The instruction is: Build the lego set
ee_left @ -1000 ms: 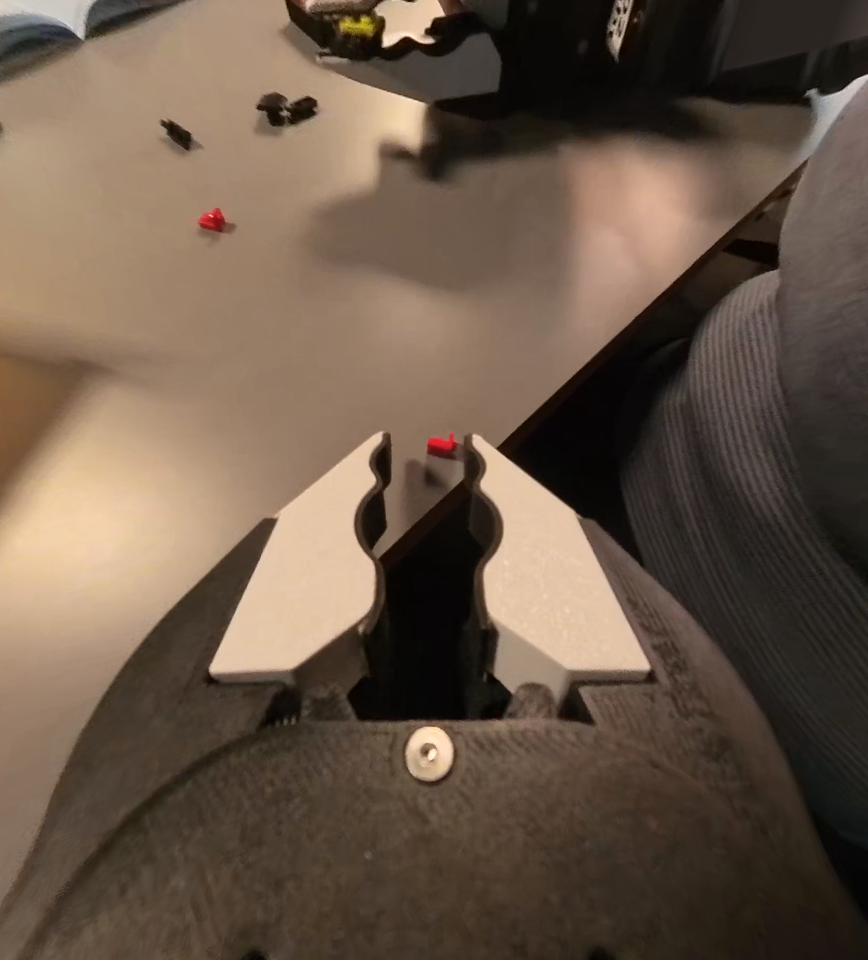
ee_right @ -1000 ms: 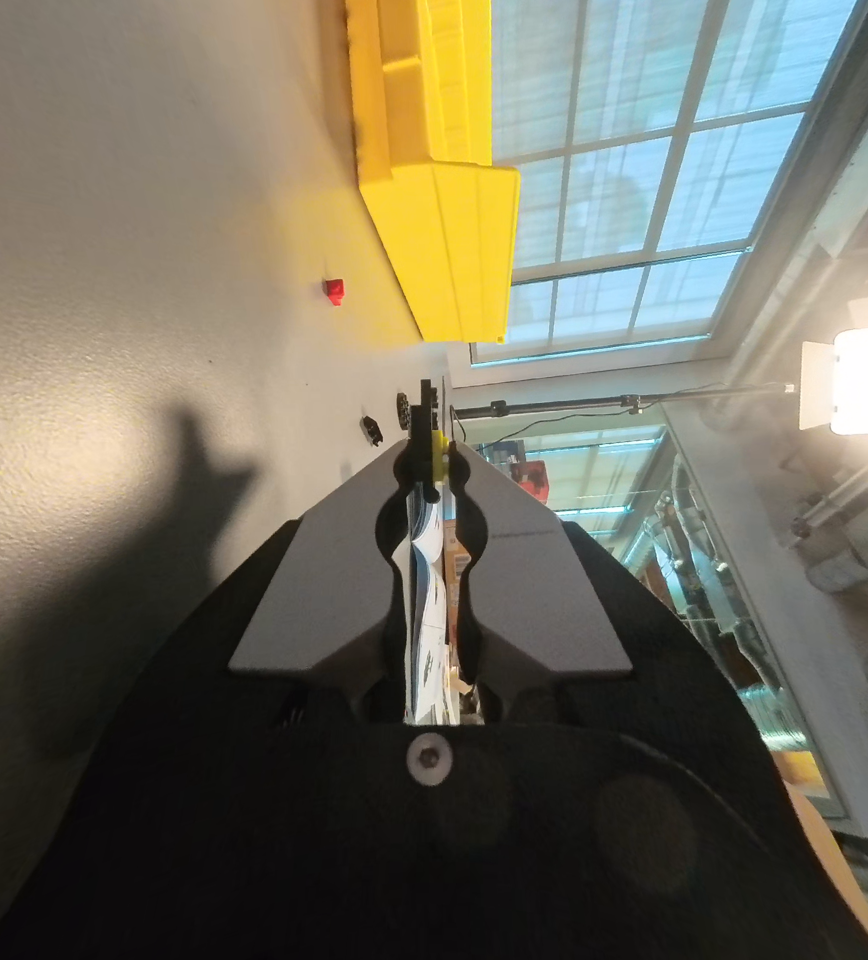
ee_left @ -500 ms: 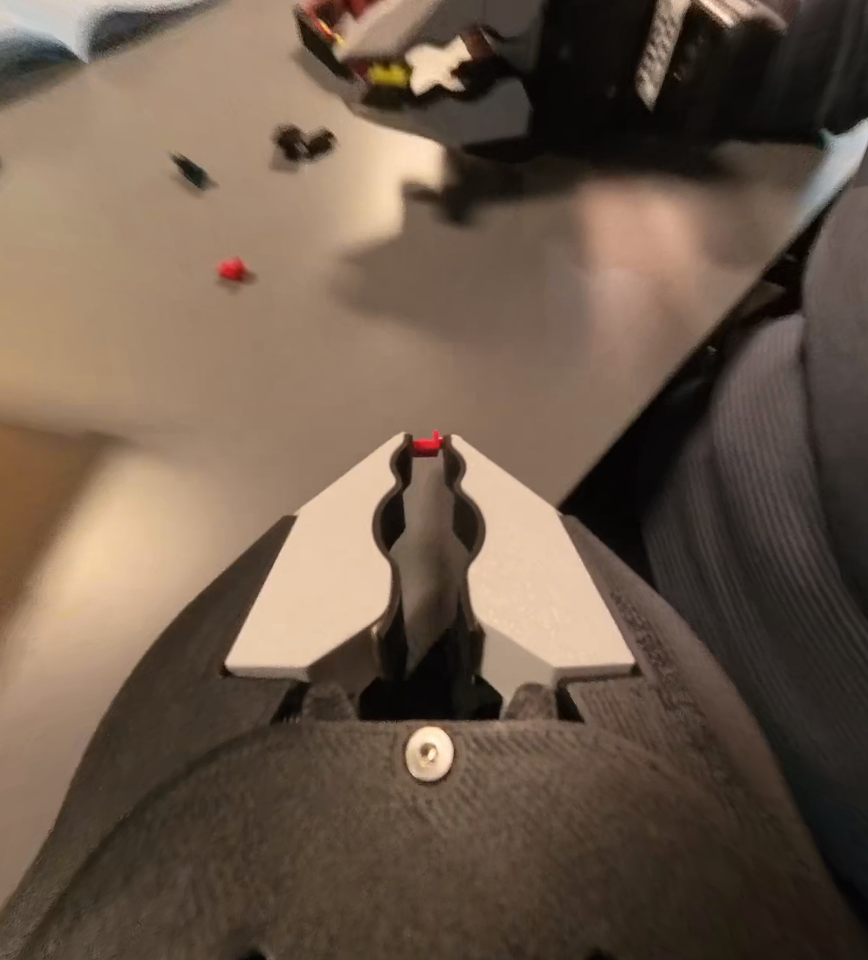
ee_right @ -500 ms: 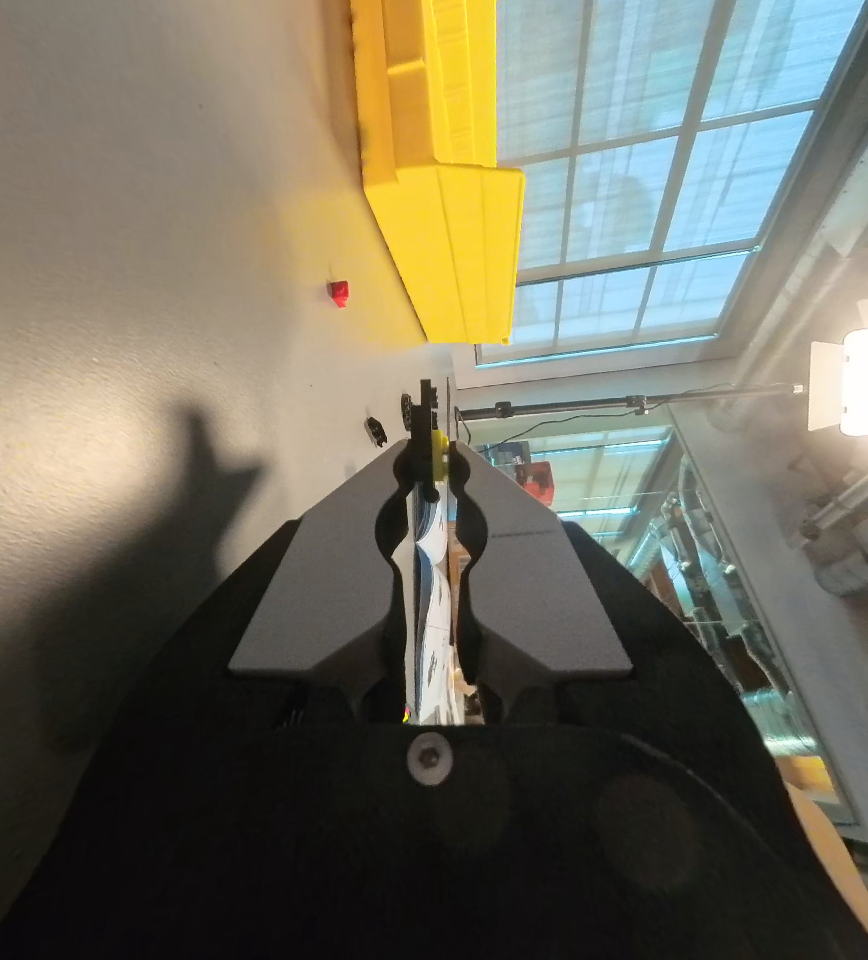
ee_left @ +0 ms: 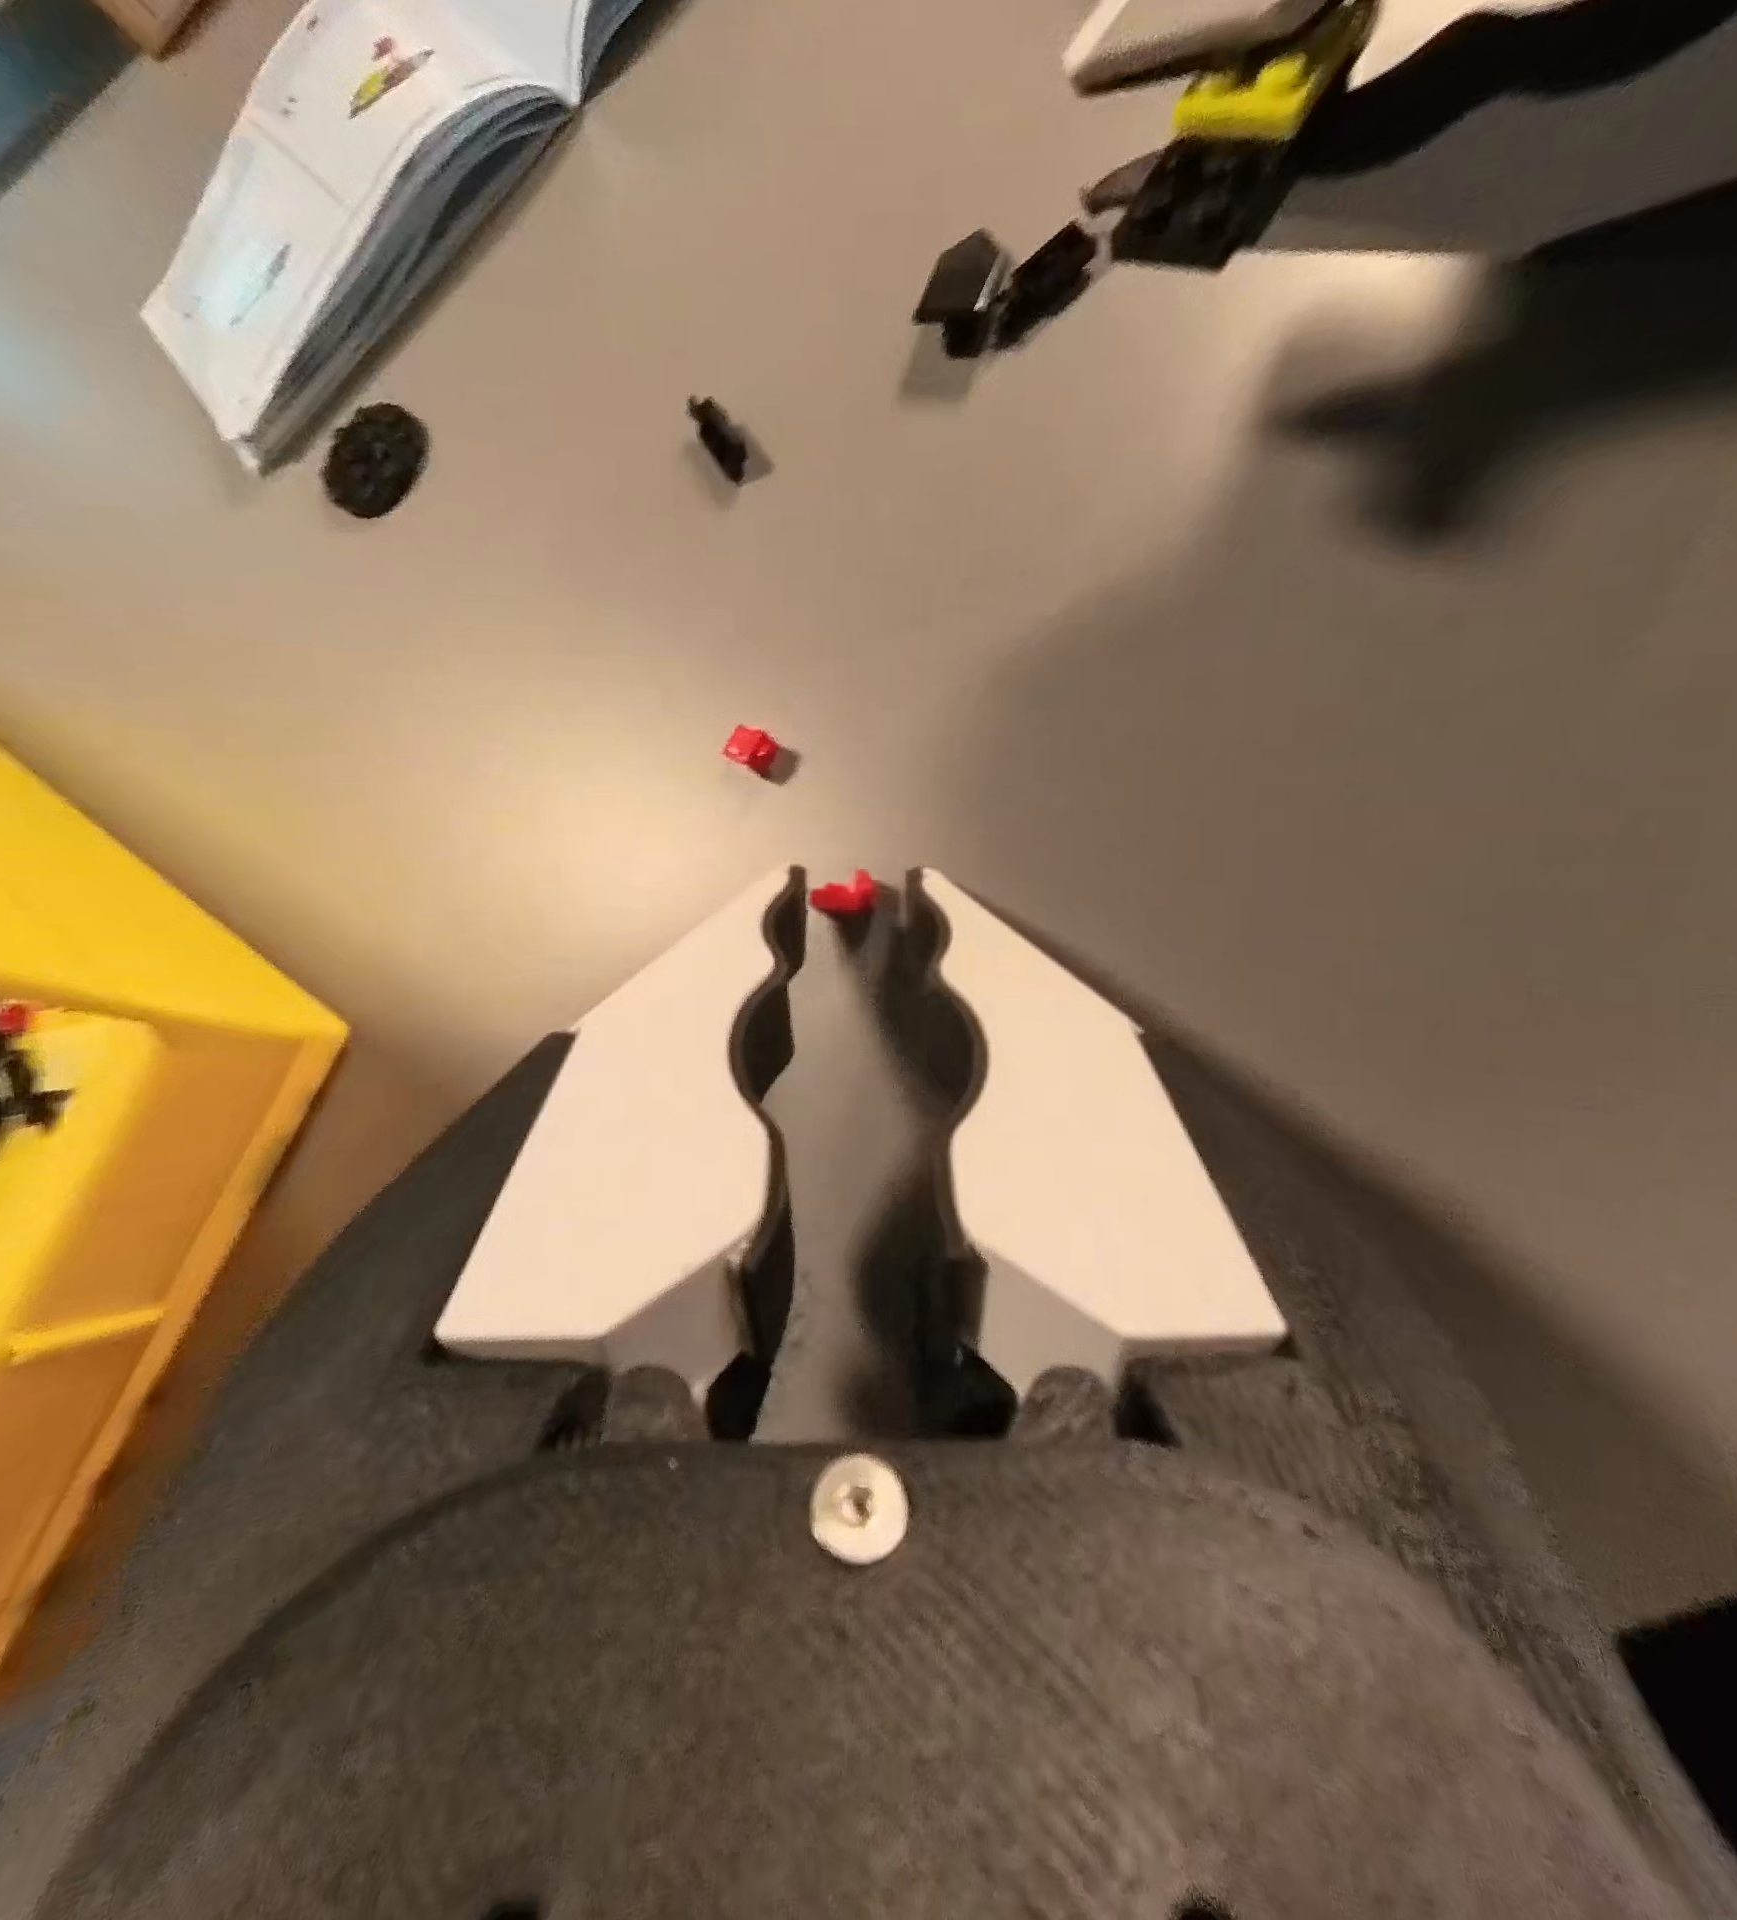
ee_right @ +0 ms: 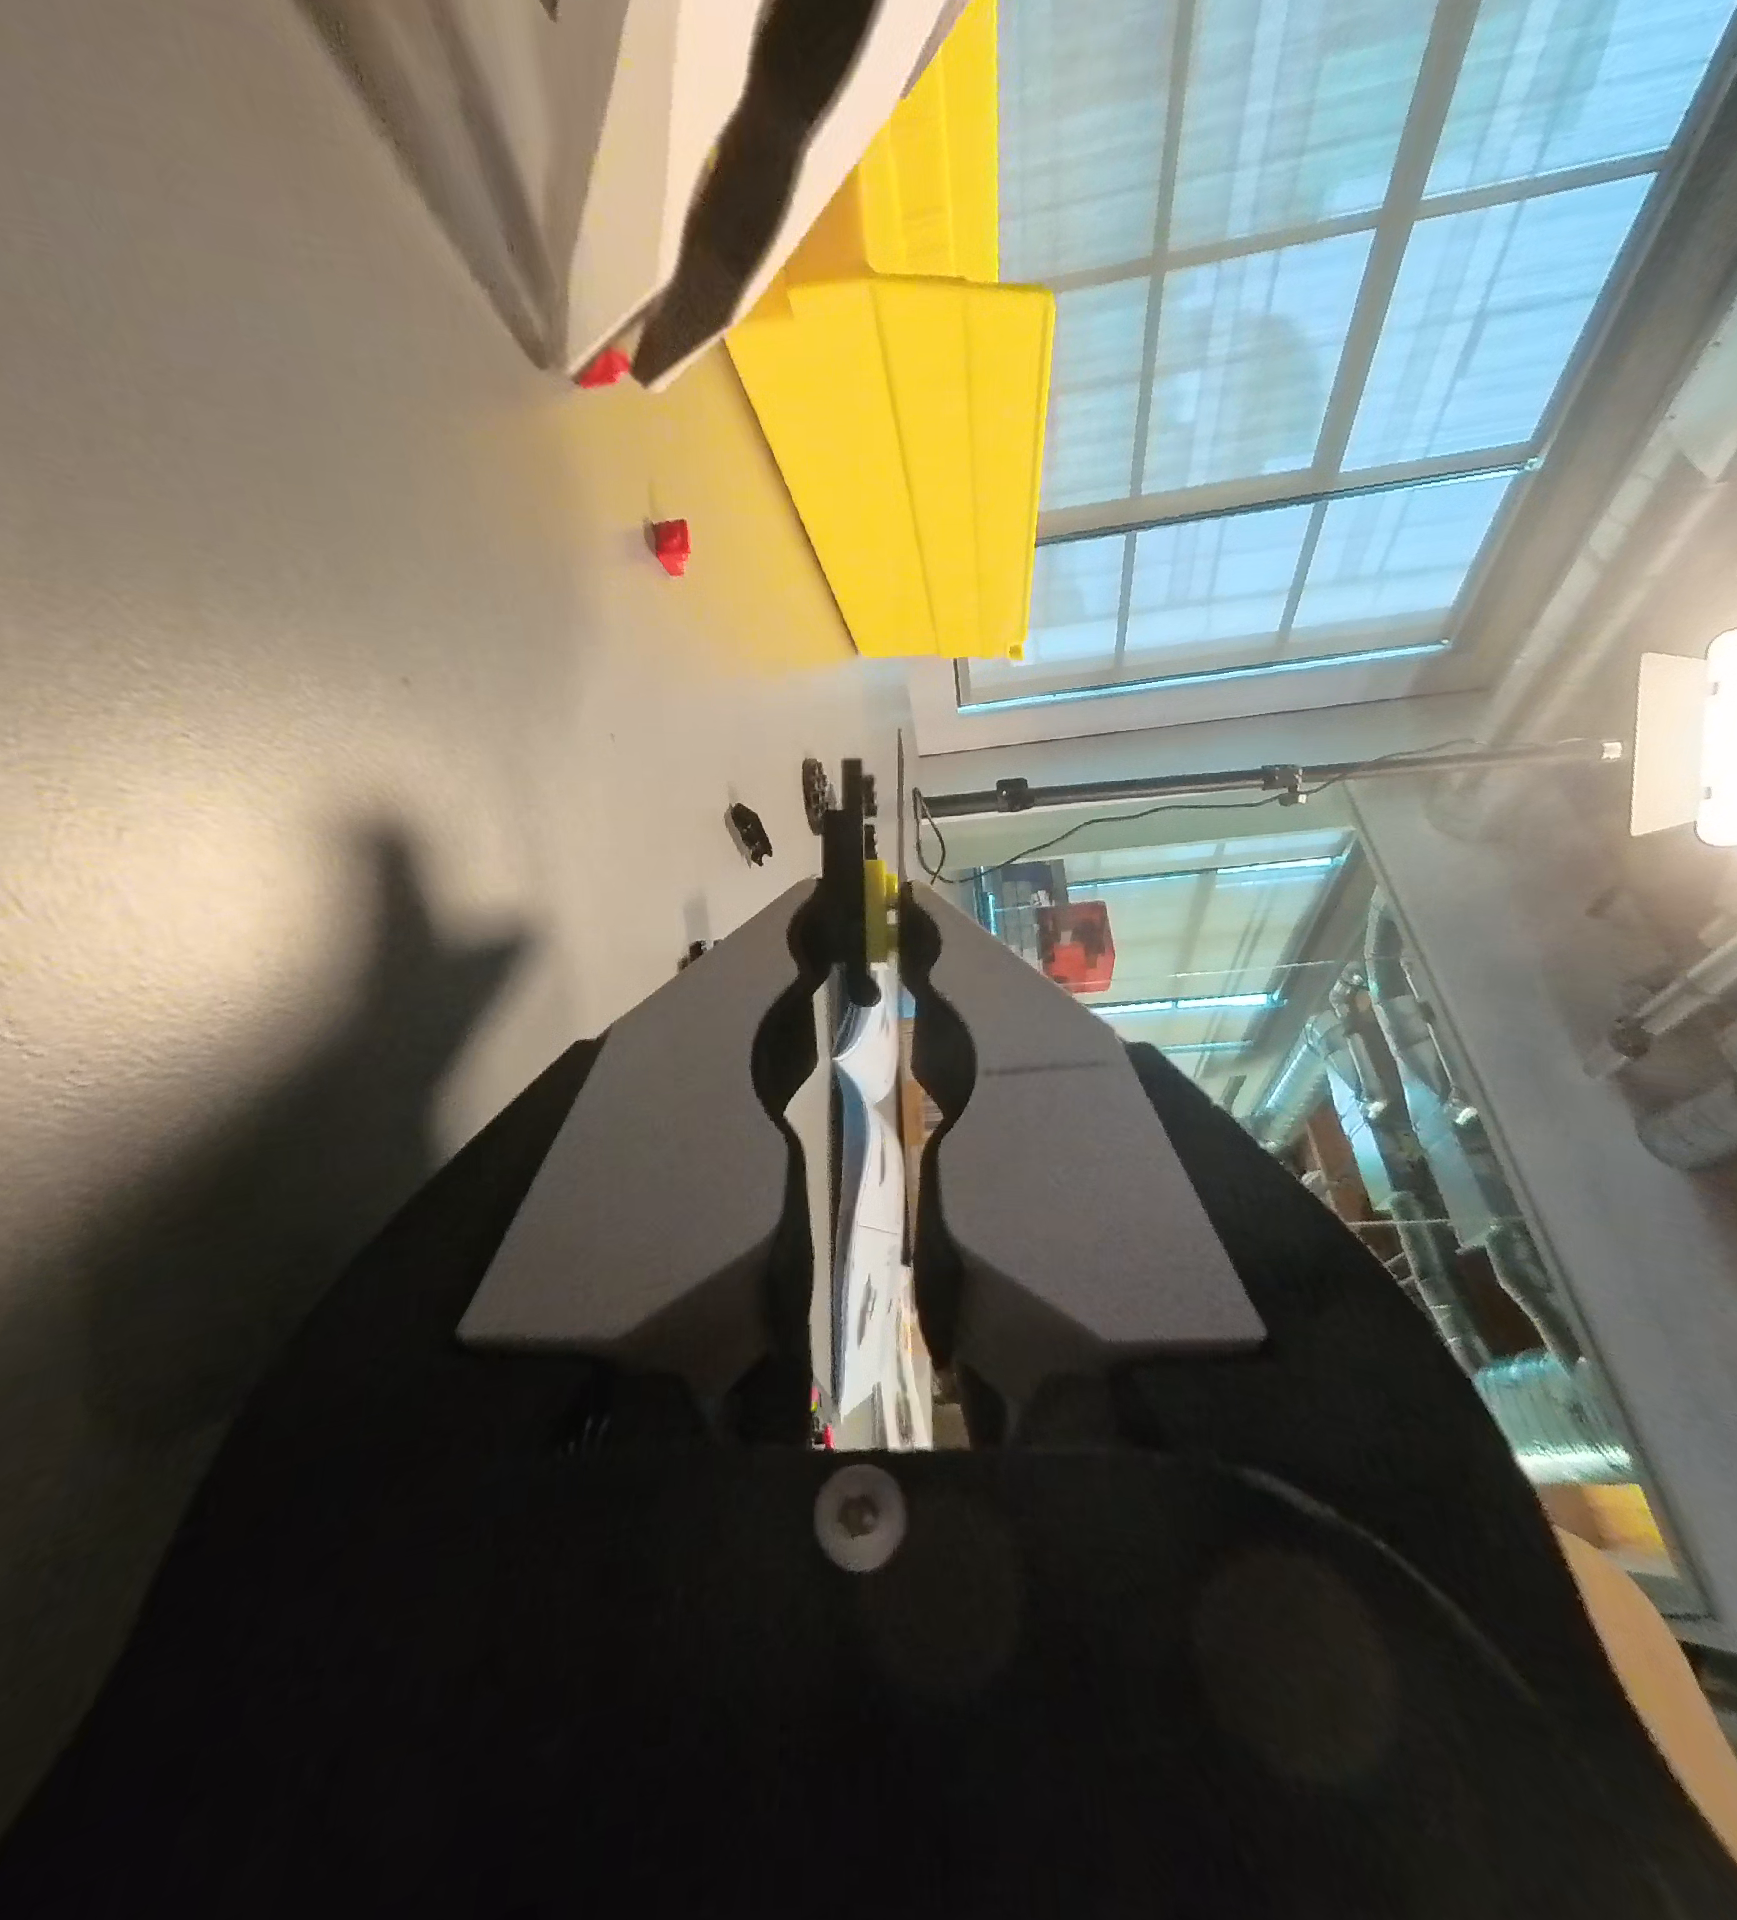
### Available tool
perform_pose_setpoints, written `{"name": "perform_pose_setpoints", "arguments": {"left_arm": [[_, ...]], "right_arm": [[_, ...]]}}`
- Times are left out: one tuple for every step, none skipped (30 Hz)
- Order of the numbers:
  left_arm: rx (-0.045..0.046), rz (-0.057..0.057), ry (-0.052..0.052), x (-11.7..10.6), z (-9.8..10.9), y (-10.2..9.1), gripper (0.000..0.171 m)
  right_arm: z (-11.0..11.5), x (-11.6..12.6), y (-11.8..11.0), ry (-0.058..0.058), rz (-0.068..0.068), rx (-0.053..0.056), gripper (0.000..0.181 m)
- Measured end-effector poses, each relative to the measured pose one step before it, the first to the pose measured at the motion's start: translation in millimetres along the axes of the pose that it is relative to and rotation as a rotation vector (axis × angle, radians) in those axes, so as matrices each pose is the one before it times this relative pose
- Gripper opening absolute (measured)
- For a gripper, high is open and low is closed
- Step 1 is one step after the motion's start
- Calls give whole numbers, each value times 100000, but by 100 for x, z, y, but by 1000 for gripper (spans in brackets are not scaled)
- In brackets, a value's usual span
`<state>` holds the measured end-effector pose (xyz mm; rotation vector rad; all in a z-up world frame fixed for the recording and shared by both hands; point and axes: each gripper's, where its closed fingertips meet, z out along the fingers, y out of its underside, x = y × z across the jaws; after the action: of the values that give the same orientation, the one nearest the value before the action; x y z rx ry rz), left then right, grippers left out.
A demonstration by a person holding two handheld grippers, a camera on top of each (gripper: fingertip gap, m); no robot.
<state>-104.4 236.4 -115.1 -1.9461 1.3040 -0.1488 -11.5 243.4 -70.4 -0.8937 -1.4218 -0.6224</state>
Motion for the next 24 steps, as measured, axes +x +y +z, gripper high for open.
{"name": "perform_pose_setpoints", "arguments": {"left_arm": [[1011,-2973,5397,513,-115,-112,23],[835,-3739,5683,498,-84,-35,27],[769,-3698,4626,339,-57,20,28],[657,-3293,3619,209,-26,95,28],[275,-2757,2977,128,-13,159,29],[835,-2261,2029,30,-28,67,30],[1044,-1349,1314,-25,-52,33,30],[1162,-1244,452,-118,-66,-12,31],[583,-840,1417,75,-45,18,33],[299,-947,2678,310,-69,14,33],[-69,-1279,3077,396,-84,34,33],[-500,-1240,3470,486,-105,69,33],[-955,-1049,4462,656,-134,142,31],[-1197,-896,5336,764,-129,175,27],[-684,-551,5143,704,-106,100,24],[431,-234,3622,442,-82,-48,22],[1004,641,2001,175,-42,-90,21],[1077,1148,-606,-217,-3,-89,22],[817,1382,-3241,-587,0,-62,22],[843,1694,-3399,-571,-16,-59,22],[637,1486,-1622,-304,0,-62,22],[481,672,-1141,-235,33,-48,22],[308,468,-439,-108,66,-45,21],[-29,882,133,21,83,12,20]], "right_arm": [[50,-30,18,-218,65,-111,10],[46,-25,5,-191,22,-53,10],[34,-26,3,-189,37,-22,10],[30,-21,-11,-187,76,-29,10],[32,-23,8,-155,58,-61,10],[28,-19,-4,-143,0,-73,10],[29,-15,13,-136,-11,-93,10],[26,-15,0,-109,12,-97,10],[30,-8,12,-70,21,-84,10],[20,-8,9,-54,34,-107,10],[28,-9,16,-75,29,-116,10],[21,-2,8,-27,4,-97,10],[17,6,13,16,-13,-73,10],[24,-4,2,-25,35,-55,10],[26,-22,-3,-127,80,-21,10],[17,-23,-7,-159,14,-28,10],[20,-21,13,-62,-73,-55,10],[18,-1,-9,-30,-45,-16,10],[5,-14,-7,-86,19,-6,10],[10,-11,5,-84,0,-54,10],[7,-16,13,-75,-45,-106,10],[15,-27,4,-78,-46,-85,10],[18,-6,10,-64,-1,-57,10],[11,-8,3,-39,49,-39,10]]}}
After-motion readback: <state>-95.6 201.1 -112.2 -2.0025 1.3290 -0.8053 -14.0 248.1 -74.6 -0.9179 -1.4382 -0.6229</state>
